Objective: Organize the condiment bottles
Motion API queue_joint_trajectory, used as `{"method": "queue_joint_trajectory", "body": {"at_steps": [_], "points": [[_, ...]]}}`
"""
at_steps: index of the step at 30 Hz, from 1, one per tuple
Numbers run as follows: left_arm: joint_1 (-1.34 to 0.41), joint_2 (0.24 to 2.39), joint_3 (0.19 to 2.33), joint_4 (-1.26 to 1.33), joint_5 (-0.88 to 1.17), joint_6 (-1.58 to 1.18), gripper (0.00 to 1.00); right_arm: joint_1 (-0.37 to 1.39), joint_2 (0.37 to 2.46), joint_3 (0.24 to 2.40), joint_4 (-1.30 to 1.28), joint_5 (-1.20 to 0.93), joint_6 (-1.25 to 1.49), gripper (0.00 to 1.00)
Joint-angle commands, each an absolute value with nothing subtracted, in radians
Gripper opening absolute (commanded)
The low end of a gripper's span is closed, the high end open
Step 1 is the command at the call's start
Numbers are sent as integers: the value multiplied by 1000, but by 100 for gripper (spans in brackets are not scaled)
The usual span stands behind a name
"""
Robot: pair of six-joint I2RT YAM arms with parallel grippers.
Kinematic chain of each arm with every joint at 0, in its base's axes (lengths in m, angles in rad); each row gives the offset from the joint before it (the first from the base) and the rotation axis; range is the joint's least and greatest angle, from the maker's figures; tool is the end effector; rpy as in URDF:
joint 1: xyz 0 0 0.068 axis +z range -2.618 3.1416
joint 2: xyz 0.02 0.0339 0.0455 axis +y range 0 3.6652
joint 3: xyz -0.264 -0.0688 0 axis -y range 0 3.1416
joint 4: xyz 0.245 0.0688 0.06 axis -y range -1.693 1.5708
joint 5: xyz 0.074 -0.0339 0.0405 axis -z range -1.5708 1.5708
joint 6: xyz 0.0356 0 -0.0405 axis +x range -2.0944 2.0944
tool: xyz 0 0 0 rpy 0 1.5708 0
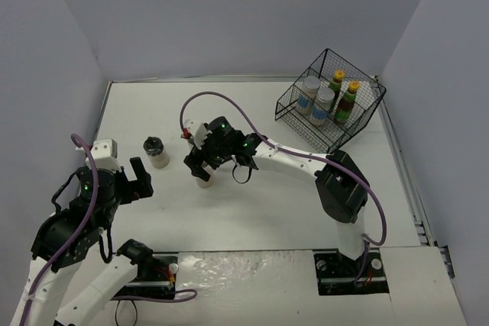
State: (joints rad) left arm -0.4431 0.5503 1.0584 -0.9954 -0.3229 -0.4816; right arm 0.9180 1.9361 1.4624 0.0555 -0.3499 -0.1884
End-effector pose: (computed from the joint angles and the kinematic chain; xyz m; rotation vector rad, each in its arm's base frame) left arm 0.0726 -0.0220 0.3727 -0.2380 2.0260 -0.2490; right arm 0.2684 0.3712 0.2581 -1.2726 1.6144 0.8107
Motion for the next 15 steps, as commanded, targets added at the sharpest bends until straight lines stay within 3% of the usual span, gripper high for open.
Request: {"method": "queue_joint_trajectory", "body": {"at_steps": [1, 5, 9, 11, 14, 15], "points": [[-442, 571, 1102, -967, -338, -478, 97, 927, 1932, 1512, 111, -375, -201, 91], [-442, 575, 1099, -964, -337, -479, 97, 927, 1936, 1509, 112, -371, -202, 81], [-443, 579, 1097, -957, -334, -479, 97, 926, 1935, 1506, 112, -366, -206, 64], [-443, 579, 1096, -957, -333, -480, 97, 925, 1928, 1502, 112, -361, -207, 51], [-443, 578, 1095, -956, -334, -479, 97, 923, 1911, 1490, 113, -351, -207, 24], [-443, 578, 1094, -956, -334, -479, 97, 923, 1904, 1489, 114, -348, -207, 24]]}}
